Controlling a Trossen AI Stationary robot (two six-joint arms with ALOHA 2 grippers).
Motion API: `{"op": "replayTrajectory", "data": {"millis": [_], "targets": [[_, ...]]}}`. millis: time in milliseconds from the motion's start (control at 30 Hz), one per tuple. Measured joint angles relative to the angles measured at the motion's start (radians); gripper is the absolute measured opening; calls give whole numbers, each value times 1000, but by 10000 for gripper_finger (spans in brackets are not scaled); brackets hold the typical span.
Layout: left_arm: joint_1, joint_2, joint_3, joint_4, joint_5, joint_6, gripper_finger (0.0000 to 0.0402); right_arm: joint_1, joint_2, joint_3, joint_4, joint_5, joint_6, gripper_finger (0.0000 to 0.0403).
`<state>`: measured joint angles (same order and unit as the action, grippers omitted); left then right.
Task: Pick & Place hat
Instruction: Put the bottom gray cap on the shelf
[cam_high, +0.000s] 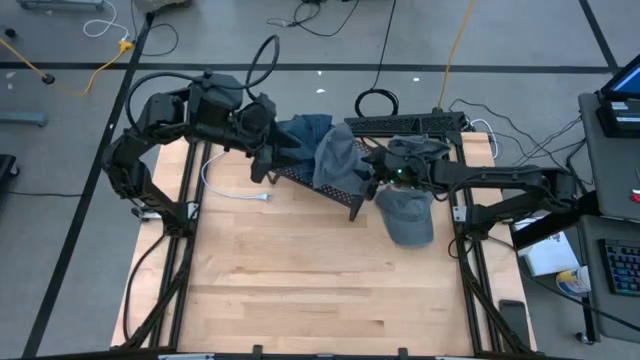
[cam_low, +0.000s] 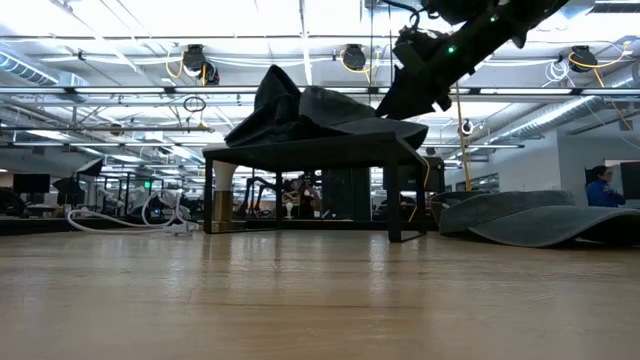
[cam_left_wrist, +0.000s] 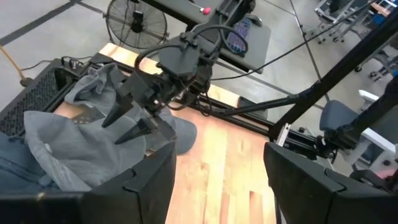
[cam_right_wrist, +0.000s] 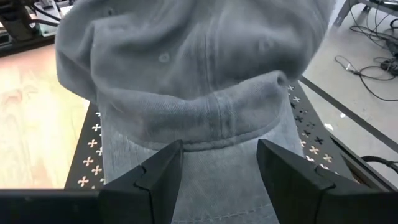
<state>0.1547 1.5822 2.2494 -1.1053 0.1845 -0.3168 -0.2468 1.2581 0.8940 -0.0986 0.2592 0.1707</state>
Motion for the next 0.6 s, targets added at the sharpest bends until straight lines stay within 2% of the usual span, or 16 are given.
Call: {"op": "replayTrajectory", "data": {"millis": [267,600], "targets": [[0,0,0,0,0,-6,250,8,16,0,6,0,0,203],[1,1,0,1,-1,-4,229,6,8,0,-10,-1,-32,203]]}}
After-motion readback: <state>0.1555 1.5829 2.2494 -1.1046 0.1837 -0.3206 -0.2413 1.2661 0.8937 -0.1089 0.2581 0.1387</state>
